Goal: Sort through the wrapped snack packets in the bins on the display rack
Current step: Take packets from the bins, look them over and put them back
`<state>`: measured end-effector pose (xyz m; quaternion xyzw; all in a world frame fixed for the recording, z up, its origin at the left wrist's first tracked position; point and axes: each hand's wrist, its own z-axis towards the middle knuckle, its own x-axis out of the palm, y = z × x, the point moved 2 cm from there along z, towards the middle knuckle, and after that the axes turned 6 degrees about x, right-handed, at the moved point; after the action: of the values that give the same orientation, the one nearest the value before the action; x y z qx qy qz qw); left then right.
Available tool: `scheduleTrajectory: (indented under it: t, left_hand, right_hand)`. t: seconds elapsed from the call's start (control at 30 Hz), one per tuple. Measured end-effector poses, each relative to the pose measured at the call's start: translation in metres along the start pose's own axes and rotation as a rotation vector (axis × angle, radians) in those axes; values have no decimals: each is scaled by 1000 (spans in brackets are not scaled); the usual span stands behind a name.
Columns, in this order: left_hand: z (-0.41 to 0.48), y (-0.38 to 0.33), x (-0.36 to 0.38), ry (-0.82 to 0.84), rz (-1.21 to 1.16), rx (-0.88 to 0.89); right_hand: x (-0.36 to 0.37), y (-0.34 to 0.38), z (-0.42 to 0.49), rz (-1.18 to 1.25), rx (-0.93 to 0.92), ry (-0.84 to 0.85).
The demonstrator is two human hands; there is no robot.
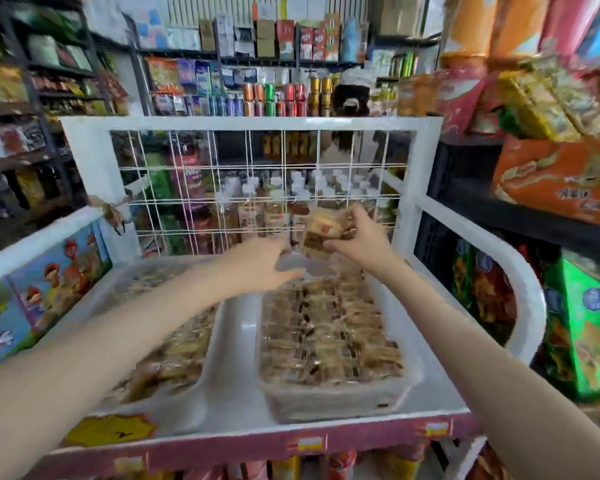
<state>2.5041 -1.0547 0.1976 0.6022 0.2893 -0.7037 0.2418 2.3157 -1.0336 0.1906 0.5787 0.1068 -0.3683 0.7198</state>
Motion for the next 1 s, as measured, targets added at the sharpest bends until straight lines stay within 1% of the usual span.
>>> scheduleTrajectory:
  t: [0.07, 0.13, 0.23, 0.3, 0.37, 0.47, 0.6, 0.67, 0.87, 0.93, 1.0]
  left_hand:
    - [23, 9, 23, 117, 38, 58]
    - [40, 17, 43, 194, 57, 91]
    - [53, 29, 63, 362, 177, 99]
    - [56, 37, 71, 433, 216, 77]
    - [58, 42, 73, 456, 253, 58]
    - [59, 44, 73, 492, 277, 33]
    - [59, 42, 74, 477, 290, 35]
    - [59, 45, 76, 476, 299, 34]
    - [56, 45, 78, 439, 283, 21]
    - [55, 43, 77, 439, 281, 17]
    - [56, 42, 76, 436, 275, 11]
  right_hand:
    - [17, -12, 23, -15, 4, 35]
    - [33, -22, 40, -56, 26, 81]
    - [48, -38, 54, -196, 61, 153]
    - [53, -49, 60, -324, 74, 220]
    - [52, -58, 64, -420, 84, 290]
    - [48, -66, 68, -479, 92, 363]
    - [45, -67, 69, -589, 106, 477]
    - [43, -67, 71, -584, 106, 485]
    - [40, -67, 74, -568, 123, 438]
    - [39, -64, 72, -625, 120, 476]
    - [40, -61, 70, -739, 116, 552]
